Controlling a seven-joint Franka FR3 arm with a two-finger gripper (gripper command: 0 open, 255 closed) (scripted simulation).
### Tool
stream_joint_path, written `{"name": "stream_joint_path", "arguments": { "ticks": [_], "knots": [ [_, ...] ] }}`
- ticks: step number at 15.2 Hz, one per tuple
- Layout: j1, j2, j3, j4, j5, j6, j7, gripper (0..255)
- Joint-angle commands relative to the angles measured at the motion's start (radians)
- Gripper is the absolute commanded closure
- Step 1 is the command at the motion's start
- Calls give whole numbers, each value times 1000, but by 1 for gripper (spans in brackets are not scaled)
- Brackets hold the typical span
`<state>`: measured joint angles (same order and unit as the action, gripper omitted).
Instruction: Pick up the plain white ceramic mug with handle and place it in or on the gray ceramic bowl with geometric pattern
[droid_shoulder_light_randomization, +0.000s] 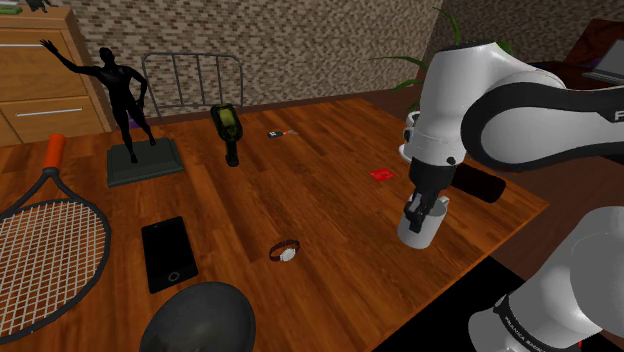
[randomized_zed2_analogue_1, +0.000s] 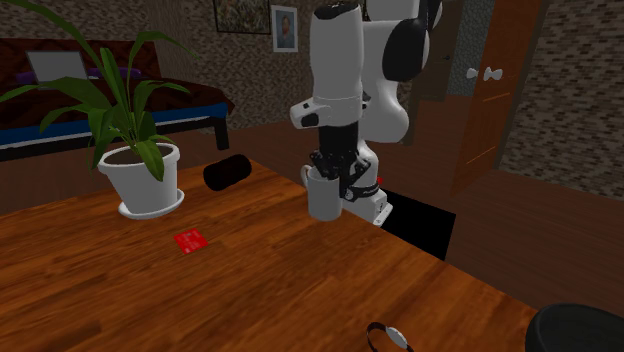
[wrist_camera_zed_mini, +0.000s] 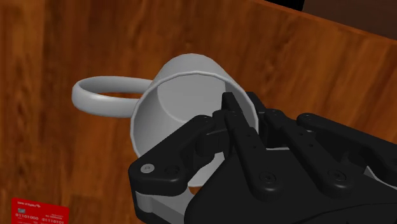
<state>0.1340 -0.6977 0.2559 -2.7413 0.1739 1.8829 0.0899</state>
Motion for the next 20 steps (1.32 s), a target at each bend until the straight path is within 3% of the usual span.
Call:
{"name": "stream_joint_path", "arguments": {
  "ticks": [1, 20],
  "knots": [
    [-1, -5, -3, 25, -3, -30, 2, 255],
    [-12, -47, -41, 254, -35, -302, 6, 255]
  ]
}}
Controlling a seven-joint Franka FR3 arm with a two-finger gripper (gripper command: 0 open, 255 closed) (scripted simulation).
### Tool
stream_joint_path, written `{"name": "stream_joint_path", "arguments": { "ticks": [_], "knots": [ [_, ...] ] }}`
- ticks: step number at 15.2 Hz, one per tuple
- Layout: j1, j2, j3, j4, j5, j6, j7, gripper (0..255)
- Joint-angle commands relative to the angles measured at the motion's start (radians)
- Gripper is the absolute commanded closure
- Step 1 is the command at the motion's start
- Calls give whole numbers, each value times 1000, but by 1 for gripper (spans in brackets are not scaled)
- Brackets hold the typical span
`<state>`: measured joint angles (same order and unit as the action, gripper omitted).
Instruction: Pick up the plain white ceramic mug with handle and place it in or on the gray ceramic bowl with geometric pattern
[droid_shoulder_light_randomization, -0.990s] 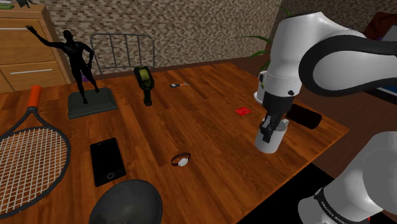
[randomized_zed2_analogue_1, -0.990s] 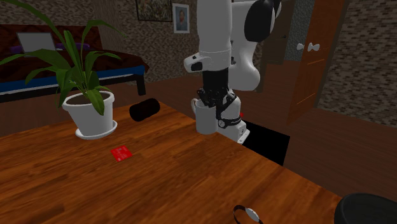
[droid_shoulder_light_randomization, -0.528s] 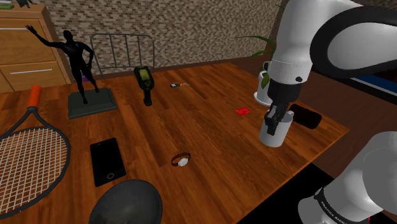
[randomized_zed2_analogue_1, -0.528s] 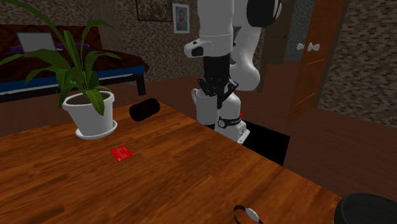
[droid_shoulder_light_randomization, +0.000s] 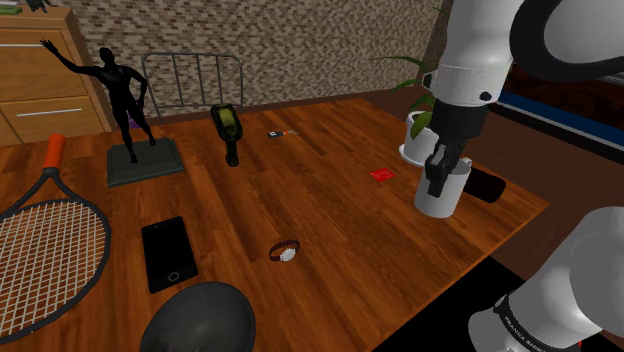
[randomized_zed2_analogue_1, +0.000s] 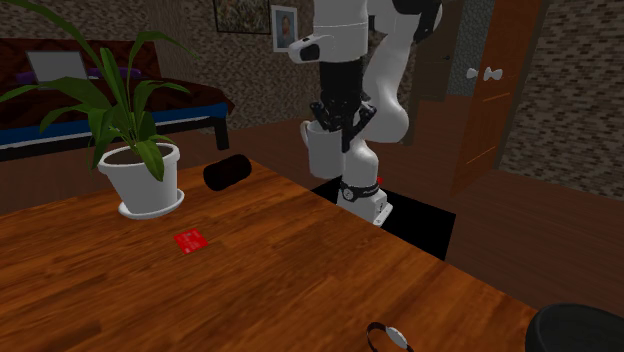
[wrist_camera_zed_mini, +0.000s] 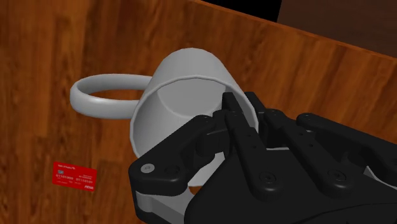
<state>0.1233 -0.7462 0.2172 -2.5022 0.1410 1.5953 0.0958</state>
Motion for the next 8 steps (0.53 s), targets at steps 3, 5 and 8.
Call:
{"name": "stream_joint_path", "arguments": {
  "ticks": [3, 5, 8],
  "knots": [
    [5, 22, 17, 52, 11, -29, 24, 255],
    [17, 63, 59, 89, 38, -19, 70, 255],
    [31, 133, 123, 152, 71, -5, 141, 255]
  ]
}}
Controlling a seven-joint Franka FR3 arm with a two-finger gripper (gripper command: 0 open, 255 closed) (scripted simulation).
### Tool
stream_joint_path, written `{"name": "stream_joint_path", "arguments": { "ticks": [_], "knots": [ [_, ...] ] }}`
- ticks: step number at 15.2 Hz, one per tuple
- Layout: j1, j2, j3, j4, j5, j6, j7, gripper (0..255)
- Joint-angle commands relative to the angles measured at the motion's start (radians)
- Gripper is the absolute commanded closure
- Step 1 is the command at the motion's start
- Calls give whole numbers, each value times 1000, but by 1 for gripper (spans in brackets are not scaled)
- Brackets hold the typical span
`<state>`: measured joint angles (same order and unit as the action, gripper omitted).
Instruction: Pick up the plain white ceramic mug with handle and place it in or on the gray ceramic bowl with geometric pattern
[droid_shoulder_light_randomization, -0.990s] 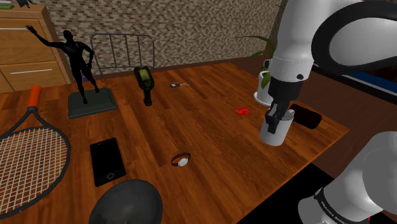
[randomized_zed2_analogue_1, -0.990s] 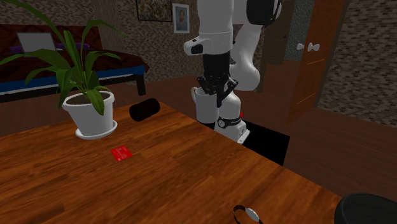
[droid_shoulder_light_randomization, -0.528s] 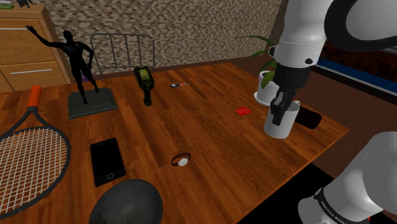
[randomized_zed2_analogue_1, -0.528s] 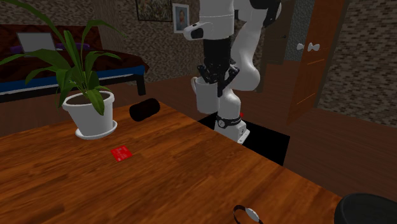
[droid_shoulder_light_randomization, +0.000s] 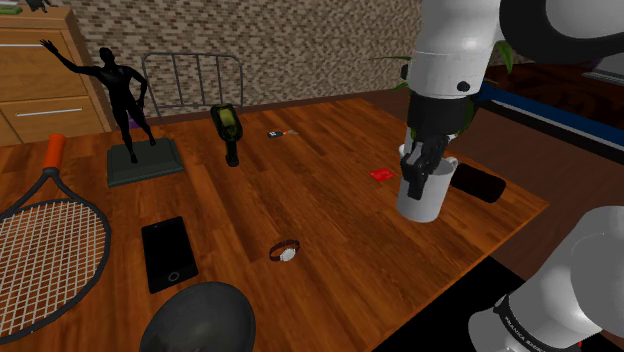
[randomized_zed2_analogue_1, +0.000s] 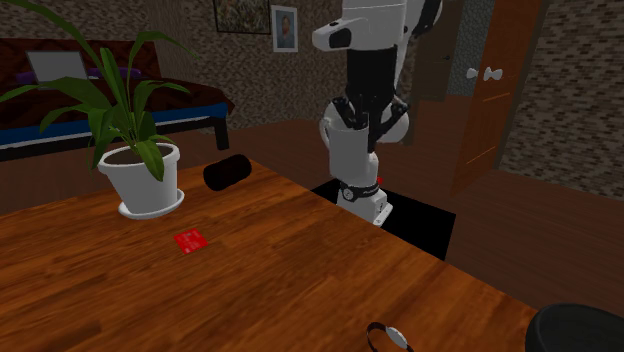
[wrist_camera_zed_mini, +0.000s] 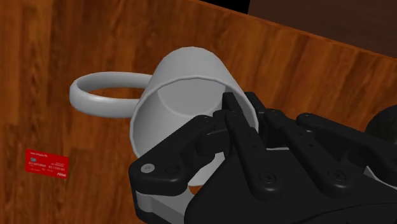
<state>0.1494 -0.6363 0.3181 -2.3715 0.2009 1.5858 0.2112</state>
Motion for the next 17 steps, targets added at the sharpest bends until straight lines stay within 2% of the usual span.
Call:
{"name": "stream_joint_path", "arguments": {
  "ticks": [1, 6, 10, 14, 17],
  "knots": [
    [8, 47, 42, 44, 20, 10, 49, 255],
    [18, 184, 146, 173, 41, 33, 171, 255],
    [21, 311, 230, 295, 29, 47, 278, 255],
    [29, 459, 313, 434, -16, 54, 397, 255],
    [48, 587, 371, 554, -76, 49, 496, 255]
  ]
}}
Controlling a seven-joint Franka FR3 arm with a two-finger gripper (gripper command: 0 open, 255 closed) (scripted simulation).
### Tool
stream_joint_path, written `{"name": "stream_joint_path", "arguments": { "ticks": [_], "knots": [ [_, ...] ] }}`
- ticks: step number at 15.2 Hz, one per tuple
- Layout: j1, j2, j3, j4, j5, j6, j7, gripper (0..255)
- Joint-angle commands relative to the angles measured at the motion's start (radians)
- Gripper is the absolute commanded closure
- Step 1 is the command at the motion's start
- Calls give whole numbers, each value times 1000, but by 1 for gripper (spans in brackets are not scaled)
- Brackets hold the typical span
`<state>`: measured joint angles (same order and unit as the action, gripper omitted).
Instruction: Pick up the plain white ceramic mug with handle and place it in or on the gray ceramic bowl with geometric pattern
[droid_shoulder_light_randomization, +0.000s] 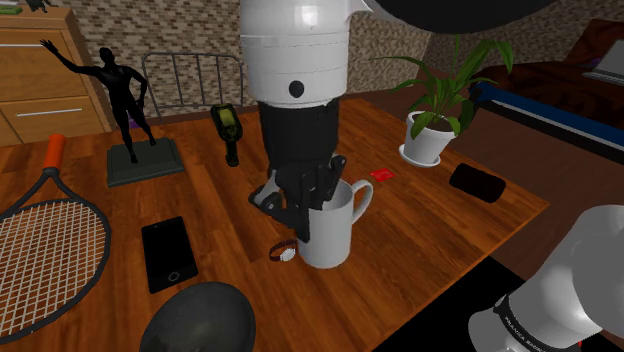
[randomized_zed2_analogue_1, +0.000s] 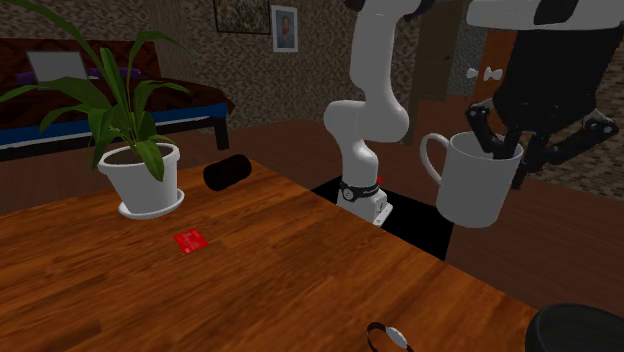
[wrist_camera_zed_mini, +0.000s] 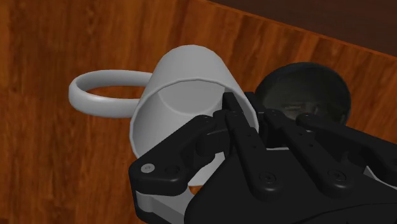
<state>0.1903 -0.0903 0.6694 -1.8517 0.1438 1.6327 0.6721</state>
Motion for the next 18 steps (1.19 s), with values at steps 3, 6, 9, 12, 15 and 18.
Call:
{"name": "stream_joint_path", "arguments": {
  "ticks": [3, 6, 9, 12, 15, 18],
  "knots": [
    [50, 184, 63, 171, -101, -16, 138, 255],
    [125, 337, 84, 329, -194, -54, 236, 255],
    [233, 493, 80, 522, -287, -116, 315, 255],
    [330, 613, 61, 683, -352, -167, 357, 255],
    [315, 603, 61, 625, -346, -120, 354, 255],
    [302, 597, 61, 573, -343, -76, 352, 255]
  ]
}}
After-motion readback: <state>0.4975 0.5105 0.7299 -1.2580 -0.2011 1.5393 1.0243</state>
